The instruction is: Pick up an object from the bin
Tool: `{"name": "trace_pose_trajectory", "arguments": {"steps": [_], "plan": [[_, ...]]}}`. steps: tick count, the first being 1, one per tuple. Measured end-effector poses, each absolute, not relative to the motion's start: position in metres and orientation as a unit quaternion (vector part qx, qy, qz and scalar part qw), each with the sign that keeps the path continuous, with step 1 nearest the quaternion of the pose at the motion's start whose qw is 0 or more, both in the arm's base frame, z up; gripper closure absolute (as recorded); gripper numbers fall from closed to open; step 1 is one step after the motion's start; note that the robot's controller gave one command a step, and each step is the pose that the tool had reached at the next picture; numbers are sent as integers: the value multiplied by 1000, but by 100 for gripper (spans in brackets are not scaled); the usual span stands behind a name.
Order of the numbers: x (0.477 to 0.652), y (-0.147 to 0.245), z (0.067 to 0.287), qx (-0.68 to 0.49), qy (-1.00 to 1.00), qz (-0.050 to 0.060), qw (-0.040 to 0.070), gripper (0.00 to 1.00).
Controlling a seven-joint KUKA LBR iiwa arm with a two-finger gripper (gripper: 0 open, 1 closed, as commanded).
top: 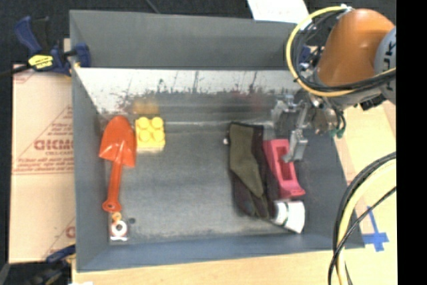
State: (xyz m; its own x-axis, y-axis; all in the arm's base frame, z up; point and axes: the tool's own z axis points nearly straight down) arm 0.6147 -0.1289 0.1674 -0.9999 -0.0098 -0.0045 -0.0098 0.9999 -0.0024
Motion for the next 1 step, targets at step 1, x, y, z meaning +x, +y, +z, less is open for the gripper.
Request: {"name": "trace_pose_trajectory", "arguments": {"steps": [1], "plan": [[615,-129,167,-5,1000,-1,2,0]]}}
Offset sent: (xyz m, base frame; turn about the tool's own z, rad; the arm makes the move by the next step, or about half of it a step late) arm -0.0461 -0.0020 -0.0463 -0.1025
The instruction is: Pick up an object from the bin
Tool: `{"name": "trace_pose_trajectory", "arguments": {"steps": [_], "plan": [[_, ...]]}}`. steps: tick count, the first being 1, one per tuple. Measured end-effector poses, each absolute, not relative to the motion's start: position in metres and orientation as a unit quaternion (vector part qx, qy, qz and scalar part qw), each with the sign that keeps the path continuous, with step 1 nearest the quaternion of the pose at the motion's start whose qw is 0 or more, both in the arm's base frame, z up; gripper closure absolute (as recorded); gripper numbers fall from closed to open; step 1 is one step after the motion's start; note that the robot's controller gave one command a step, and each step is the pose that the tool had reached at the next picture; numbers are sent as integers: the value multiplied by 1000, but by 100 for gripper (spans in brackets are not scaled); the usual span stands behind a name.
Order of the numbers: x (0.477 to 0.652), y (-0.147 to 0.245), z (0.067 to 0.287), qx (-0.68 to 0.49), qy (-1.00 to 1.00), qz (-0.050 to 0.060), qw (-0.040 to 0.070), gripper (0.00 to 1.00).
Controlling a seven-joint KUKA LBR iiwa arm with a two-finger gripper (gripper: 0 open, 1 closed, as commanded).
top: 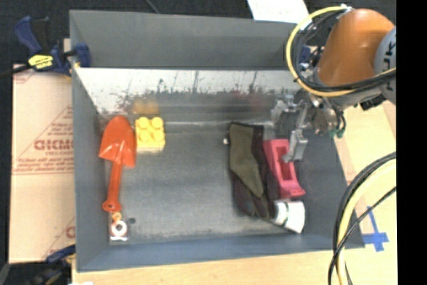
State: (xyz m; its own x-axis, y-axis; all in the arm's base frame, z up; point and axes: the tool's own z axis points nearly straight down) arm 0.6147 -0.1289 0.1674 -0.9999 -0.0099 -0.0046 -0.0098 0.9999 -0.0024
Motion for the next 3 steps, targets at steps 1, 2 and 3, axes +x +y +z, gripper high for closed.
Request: {"name": "trace_pose_trajectory", "arguments": {"steps": [1,2,3], "plan": [[569,-132,121,-55,998,-2,3,0],[565,-133,121,-60,998,-2,6,0],[577,-95,73,-43,999,-3,10,0]]}}
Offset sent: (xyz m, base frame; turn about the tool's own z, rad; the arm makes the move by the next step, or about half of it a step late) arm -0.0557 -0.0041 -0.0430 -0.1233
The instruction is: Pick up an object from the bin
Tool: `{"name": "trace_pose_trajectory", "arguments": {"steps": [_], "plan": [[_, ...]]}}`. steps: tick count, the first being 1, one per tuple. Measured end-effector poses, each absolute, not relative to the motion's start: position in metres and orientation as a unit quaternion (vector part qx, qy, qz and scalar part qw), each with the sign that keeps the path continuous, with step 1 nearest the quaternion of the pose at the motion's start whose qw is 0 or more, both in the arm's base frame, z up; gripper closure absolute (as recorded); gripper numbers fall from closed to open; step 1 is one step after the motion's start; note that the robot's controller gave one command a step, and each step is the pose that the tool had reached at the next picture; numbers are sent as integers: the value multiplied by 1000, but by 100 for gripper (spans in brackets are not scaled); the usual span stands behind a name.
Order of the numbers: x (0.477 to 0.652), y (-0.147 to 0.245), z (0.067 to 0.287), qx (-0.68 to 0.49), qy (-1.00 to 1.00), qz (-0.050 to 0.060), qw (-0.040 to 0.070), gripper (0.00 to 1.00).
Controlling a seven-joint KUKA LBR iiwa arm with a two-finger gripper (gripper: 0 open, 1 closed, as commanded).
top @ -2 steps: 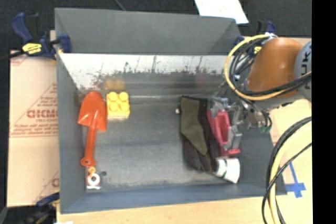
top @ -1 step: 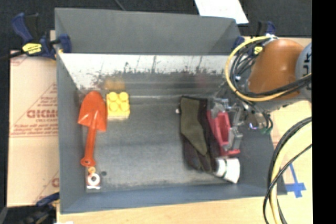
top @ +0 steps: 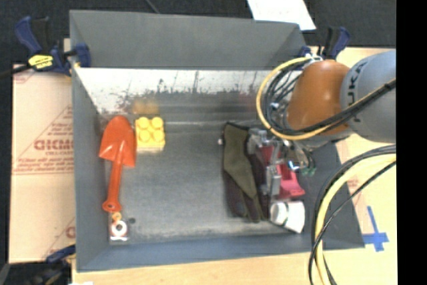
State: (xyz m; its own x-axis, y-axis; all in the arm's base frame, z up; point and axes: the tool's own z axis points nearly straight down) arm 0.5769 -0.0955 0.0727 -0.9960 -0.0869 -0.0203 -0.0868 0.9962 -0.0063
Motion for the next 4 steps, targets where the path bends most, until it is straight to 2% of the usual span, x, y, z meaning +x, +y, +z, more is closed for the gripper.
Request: {"name": "trace_pose_trajectory", "arguments": {"steps": [1,2,3,4], "plan": [[560,-128,129,-64,998,-7,14,0],[570,-100,82,-57,998,-2,11,0],[562,-114,123,-55,998,-7,19,0],[577,-95,88,-71,997,-4,15,100]]}}
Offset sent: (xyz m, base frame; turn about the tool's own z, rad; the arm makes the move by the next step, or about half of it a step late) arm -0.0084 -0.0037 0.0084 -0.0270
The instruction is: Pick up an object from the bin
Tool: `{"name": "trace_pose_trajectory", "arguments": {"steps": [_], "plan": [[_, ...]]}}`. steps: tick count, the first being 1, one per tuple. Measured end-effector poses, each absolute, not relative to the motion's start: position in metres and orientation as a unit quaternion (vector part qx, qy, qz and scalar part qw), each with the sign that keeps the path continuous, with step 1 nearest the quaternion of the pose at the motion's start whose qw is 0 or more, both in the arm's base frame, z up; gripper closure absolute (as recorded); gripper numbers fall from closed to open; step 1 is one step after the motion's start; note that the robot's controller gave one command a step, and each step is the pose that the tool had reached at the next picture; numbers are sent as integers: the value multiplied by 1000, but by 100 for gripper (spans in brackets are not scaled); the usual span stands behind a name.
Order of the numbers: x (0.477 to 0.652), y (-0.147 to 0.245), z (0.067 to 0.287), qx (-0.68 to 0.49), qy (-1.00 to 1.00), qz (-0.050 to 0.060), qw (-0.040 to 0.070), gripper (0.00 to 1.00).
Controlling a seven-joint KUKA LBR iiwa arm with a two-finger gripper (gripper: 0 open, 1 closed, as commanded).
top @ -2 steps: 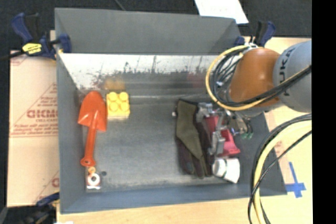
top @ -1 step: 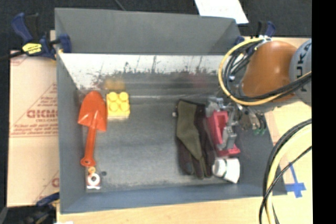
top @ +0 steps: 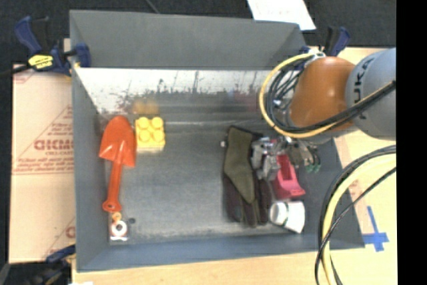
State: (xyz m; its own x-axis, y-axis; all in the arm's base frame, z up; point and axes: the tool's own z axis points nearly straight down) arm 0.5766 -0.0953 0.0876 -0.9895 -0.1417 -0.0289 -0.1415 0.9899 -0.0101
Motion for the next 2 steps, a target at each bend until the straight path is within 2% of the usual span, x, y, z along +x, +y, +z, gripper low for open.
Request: {"name": "trace_pose_trajectory", "arguments": {"steps": [1,2], "plan": [[577,-95,88,-71,997,-4,15,100],[578,-100,75,79,997,-1,16,100]]}}
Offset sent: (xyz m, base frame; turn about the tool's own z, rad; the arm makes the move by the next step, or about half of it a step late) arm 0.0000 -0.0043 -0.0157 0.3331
